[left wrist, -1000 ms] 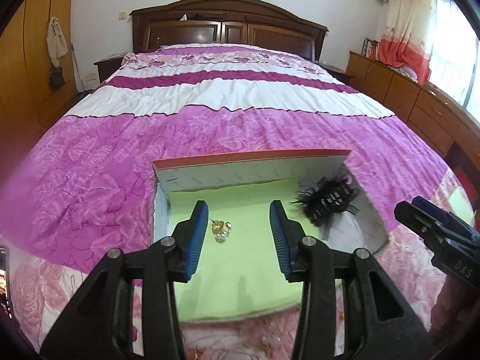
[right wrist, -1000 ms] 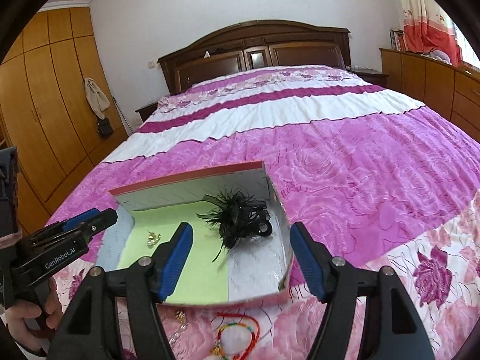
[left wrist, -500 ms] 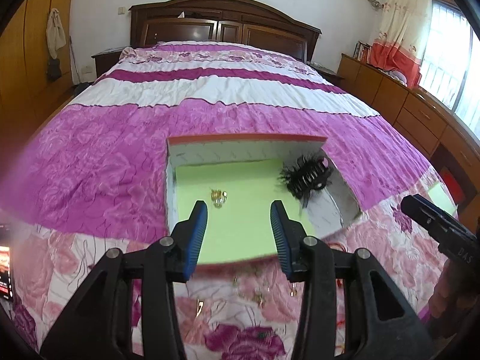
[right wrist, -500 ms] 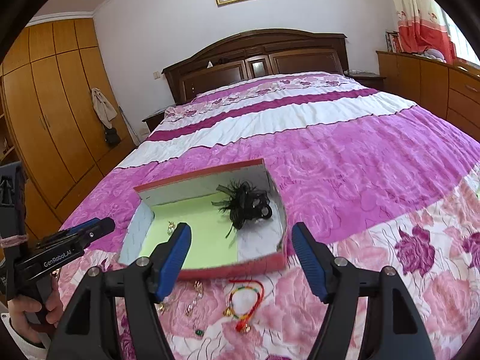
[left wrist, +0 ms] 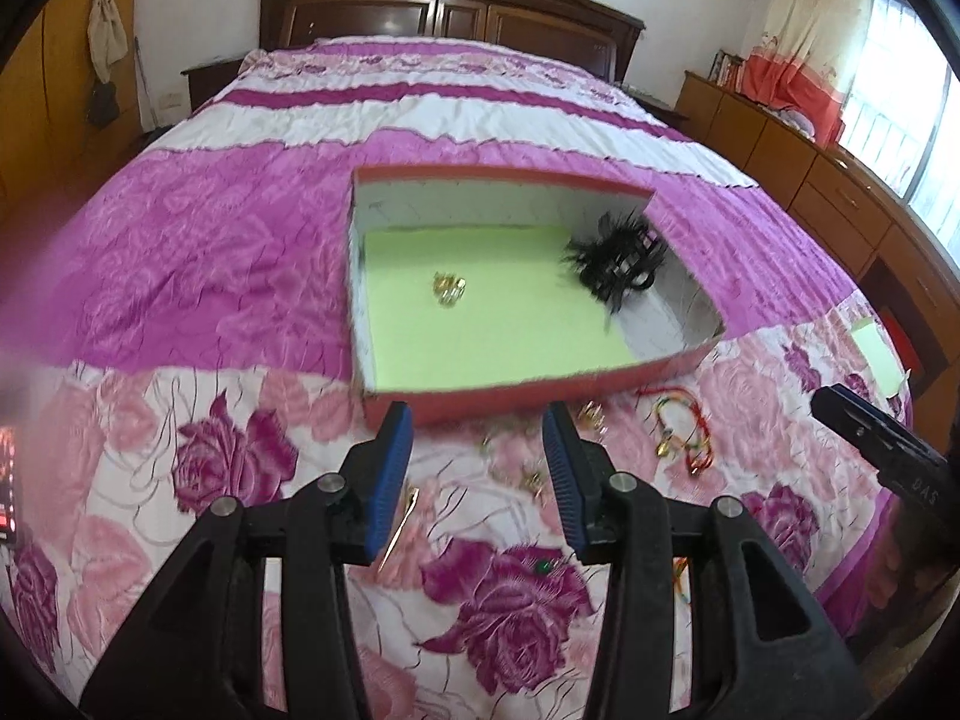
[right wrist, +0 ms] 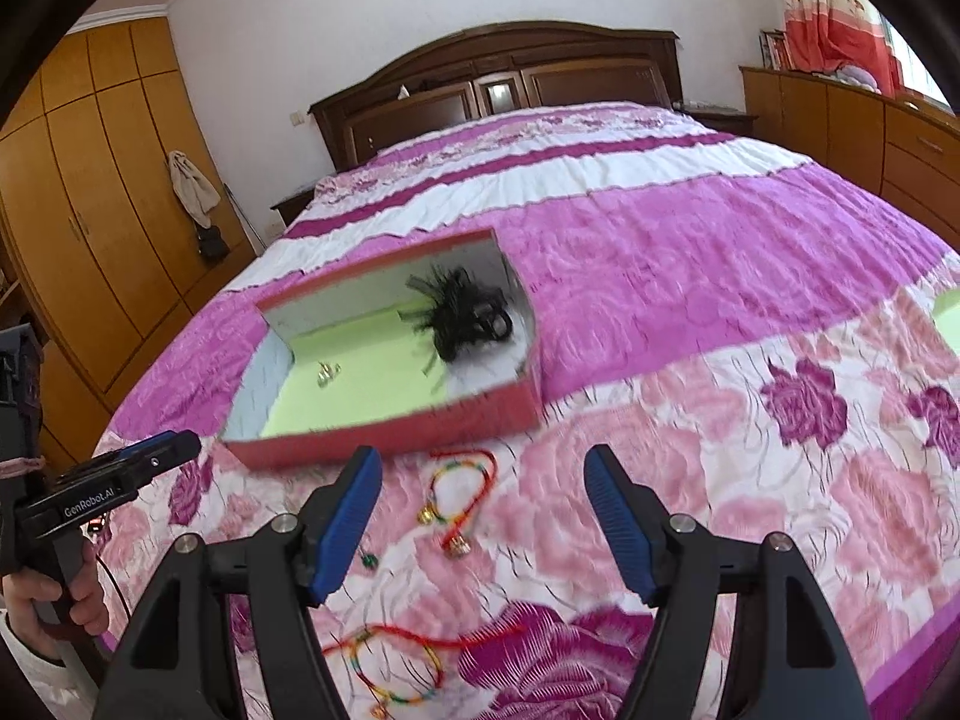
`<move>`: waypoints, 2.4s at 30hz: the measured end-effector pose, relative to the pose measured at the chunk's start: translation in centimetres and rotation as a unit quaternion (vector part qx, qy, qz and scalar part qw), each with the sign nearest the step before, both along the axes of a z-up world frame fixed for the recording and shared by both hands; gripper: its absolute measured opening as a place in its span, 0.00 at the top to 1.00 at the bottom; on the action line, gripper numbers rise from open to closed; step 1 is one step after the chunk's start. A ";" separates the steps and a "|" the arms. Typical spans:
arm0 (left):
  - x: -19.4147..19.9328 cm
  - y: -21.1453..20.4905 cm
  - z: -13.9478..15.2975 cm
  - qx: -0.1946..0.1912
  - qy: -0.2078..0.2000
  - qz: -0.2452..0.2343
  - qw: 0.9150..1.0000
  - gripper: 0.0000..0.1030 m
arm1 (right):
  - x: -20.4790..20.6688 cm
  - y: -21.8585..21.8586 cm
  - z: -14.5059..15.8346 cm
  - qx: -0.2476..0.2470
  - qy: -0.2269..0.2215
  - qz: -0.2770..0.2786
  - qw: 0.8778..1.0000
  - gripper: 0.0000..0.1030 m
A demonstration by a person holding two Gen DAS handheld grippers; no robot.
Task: Organize jewelry
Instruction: 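Move the left tool back to the pink-beaded hair pin and grasp it, then grasp the red string bracelet with the right tool while the left tool holds the hair pin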
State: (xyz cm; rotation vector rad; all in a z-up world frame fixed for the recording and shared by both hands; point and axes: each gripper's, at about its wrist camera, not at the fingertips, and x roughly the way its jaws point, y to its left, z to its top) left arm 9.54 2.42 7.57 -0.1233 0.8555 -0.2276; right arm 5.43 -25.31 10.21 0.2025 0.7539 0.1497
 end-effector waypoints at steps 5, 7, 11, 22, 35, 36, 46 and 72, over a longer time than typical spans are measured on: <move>-0.2 0.7 -1.9 0.007 0.025 0.010 1.000 0.64 | -0.2 -0.7 -1.6 0.003 0.026 -0.008 1.000 0.30; -0.4 0.9 -2.5 0.012 0.032 0.013 0.999 0.64 | -0.1 -0.9 -2.3 0.007 0.040 -0.010 0.999 0.30; -0.7 1.1 -3.6 0.026 0.042 0.017 0.999 0.64 | 0.1 -1.0 -3.7 0.012 0.061 -0.011 0.998 0.30; -0.6 0.7 -6.5 0.061 0.072 0.010 0.996 0.65 | 0.1 -1.3 -5.2 0.019 0.088 -0.017 0.996 0.30; -0.2 -0.1 -8.0 0.099 0.055 -0.004 0.994 0.94 | 0.3 -1.2 -6.1 0.024 0.101 -0.015 0.994 0.30; -0.3 0.1 -8.1 0.095 0.055 -0.002 0.994 0.96 | 0.4 -1.1 -6.2 0.025 0.103 -0.015 0.994 0.30; -0.2 0.2 -8.5 0.088 0.055 -0.001 0.995 0.96 | 1.8 0.5 -6.4 0.024 0.105 0.006 0.994 0.30; -0.3 0.1 -8.3 0.080 0.046 0.002 0.996 0.97 | 4.4 0.7 -6.0 0.057 0.082 0.026 0.995 0.94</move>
